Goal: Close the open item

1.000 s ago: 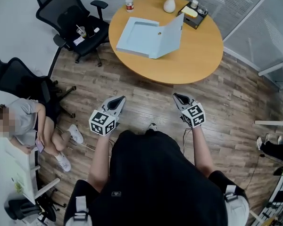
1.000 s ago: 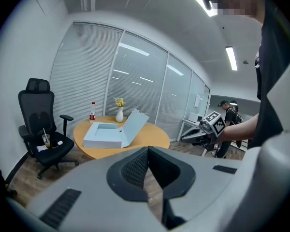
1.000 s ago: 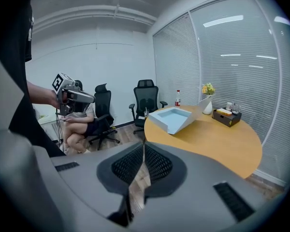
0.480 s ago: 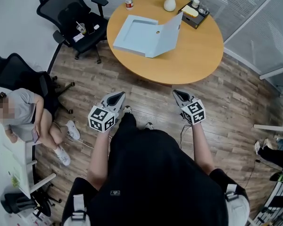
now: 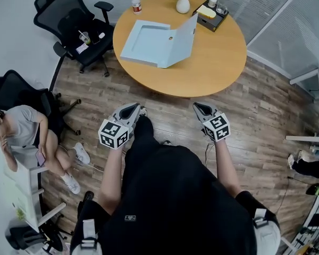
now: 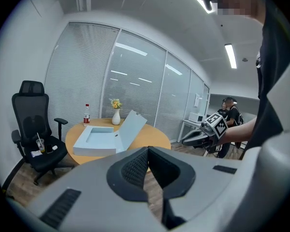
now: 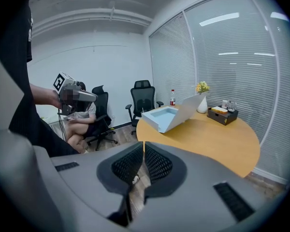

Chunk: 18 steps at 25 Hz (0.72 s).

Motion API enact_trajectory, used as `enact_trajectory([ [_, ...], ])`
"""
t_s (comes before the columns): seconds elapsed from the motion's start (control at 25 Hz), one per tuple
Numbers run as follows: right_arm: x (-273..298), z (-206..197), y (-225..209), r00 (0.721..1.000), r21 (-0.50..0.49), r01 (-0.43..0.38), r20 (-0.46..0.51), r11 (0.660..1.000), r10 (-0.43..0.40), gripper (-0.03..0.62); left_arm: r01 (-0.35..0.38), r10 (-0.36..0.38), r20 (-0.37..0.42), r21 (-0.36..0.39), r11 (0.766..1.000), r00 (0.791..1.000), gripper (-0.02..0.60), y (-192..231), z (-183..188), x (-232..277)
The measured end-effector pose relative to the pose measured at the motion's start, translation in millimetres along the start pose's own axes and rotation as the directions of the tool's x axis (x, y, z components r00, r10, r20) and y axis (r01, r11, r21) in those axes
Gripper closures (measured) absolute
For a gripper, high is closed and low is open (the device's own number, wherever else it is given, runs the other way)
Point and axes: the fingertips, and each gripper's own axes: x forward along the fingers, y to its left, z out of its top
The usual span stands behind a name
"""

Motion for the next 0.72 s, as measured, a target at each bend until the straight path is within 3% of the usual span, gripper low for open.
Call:
enact_trajectory([
  [0.28, 16.5, -1.1, -19.1, 0.999, 0.037, 0.041, -0.013, 0.998, -0.041, 0.586, 0.014, -0.014, 0.000, 0.000, 1.000, 1.000, 0.575, 26.5, 5.5, 14.4],
  [0.72, 71.8, 30.7, -46.3, 0.996, 0.040, 0.082, -0.043, 0.996, -0.080, 0.586, 0.018, -0.018, 0.001, -0.036, 0.999, 1.000, 0.575, 110.6, 14.2, 36.3],
])
